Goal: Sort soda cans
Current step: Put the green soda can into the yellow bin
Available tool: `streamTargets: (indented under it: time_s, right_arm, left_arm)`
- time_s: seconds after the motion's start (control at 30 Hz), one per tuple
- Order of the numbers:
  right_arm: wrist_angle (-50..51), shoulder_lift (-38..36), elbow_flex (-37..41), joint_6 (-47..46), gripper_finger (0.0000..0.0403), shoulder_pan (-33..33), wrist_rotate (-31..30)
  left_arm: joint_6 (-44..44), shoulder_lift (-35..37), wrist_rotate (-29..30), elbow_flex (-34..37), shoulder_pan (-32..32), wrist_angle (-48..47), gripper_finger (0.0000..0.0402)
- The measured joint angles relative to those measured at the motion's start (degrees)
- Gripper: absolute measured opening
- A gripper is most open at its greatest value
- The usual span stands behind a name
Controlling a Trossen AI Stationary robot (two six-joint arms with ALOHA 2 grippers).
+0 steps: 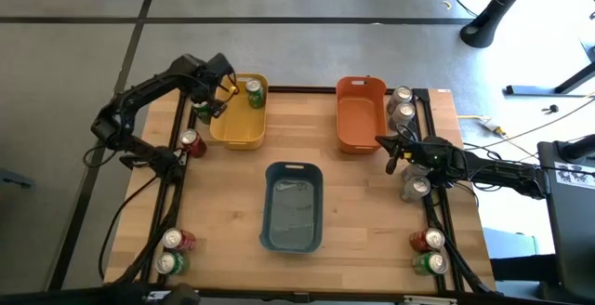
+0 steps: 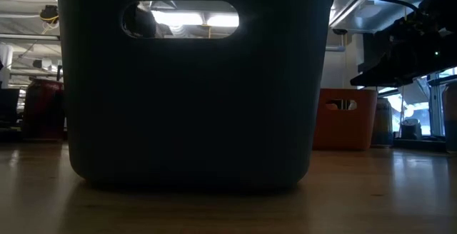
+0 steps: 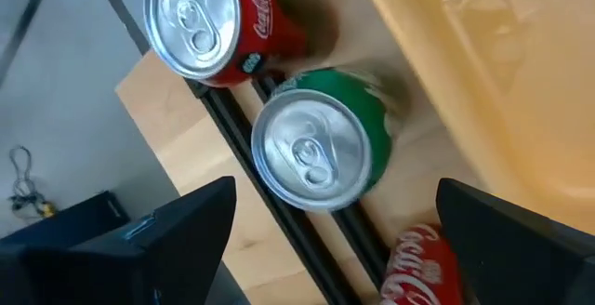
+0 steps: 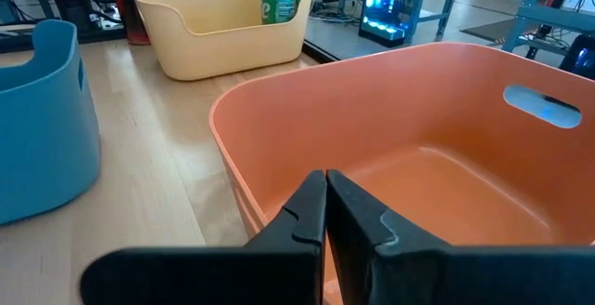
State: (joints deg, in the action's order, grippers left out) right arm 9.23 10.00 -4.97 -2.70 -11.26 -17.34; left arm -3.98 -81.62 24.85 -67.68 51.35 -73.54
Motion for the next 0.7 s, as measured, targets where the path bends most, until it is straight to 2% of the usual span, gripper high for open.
streamTargets:
  time_s: [0.1, 0.43, 0.6, 0.7]
  right_arm:
    - [-0.02, 0.00, 0.00, 0.00, 0.0012, 0.00, 0.02]
    - [-0.05, 0.00, 0.00, 0.00, 0.0012, 0.01, 0.04]
    - [-0.07, -0.02, 0.00, 0.00, 0.0012, 0.01, 0.04]
    - [-0.07, -0.02, 0.00, 0.00, 0.0012, 0.01, 0.41]
  left_arm:
    - [0.01, -0.01, 1.52, 0.33, 0.00, 0.74, 0.0359]
    - [0.38, -0.01, 1.39, 0.39, -0.09, 1.49, 0.0359]
    - [1.48, 0.00, 0.81, 2.90, 0.02, 4.09, 0.0355]
    - [2.51, -0.02, 2.52, 4.30, -0.36, 4.30, 0.0349]
